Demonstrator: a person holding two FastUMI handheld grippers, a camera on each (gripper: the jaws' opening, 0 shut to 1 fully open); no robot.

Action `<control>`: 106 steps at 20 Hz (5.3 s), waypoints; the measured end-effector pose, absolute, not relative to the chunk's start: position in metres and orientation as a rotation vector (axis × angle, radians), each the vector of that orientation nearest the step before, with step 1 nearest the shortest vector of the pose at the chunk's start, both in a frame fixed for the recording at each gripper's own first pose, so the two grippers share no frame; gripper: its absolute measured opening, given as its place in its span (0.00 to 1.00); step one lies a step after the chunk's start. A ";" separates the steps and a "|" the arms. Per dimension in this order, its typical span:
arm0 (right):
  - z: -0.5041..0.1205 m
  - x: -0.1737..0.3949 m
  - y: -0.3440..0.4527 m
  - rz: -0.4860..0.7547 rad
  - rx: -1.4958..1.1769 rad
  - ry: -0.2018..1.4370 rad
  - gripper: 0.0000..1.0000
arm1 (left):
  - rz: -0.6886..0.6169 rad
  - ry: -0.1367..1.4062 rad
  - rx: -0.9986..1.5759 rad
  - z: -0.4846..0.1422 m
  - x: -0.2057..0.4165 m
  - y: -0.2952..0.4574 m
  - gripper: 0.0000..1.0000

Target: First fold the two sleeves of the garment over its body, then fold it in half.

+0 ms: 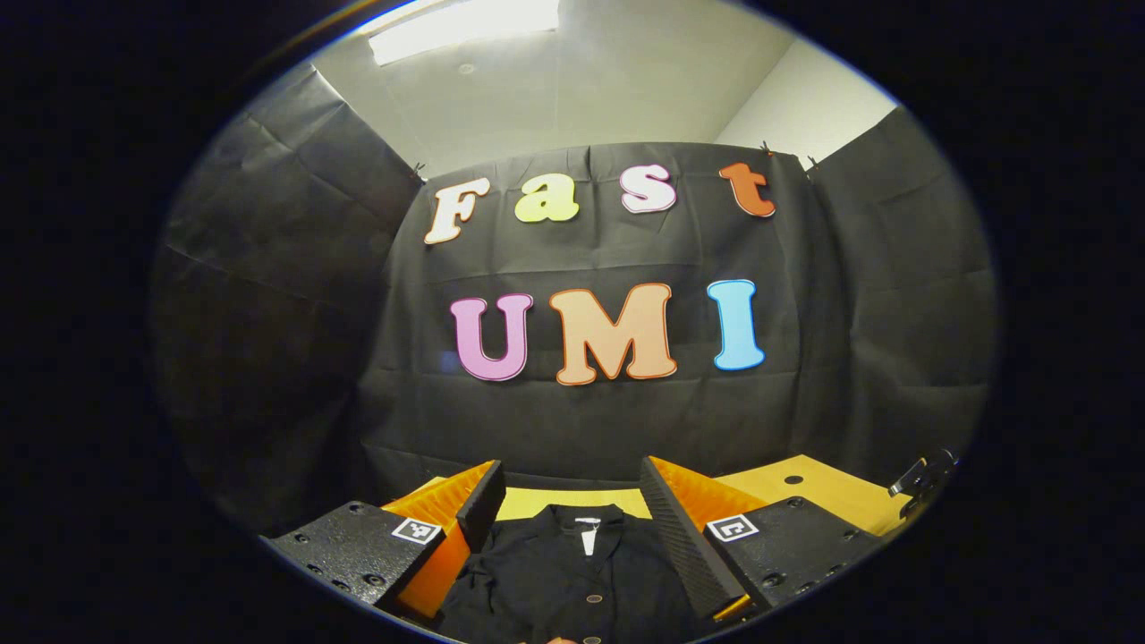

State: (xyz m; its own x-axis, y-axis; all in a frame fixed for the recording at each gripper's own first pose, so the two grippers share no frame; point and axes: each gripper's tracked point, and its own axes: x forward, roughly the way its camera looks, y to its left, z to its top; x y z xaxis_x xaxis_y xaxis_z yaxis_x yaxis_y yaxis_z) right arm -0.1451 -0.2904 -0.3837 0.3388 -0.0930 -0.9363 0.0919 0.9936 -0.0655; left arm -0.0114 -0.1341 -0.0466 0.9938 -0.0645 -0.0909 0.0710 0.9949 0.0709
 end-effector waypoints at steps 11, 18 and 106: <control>-0.360 -0.130 -0.273 -0.327 0.082 1.022 0.03 | -0.052 0.040 0.131 -0.017 -0.004 -0.062 0.92; -0.281 -0.065 -0.235 -0.342 0.127 0.775 0.03 | -0.044 0.051 0.123 -0.017 -0.011 -0.024 0.92; -0.236 0.100 0.118 0.036 -0.018 0.666 0.98 | 0.141 0.974 -0.017 -0.374 -0.123 0.257 0.95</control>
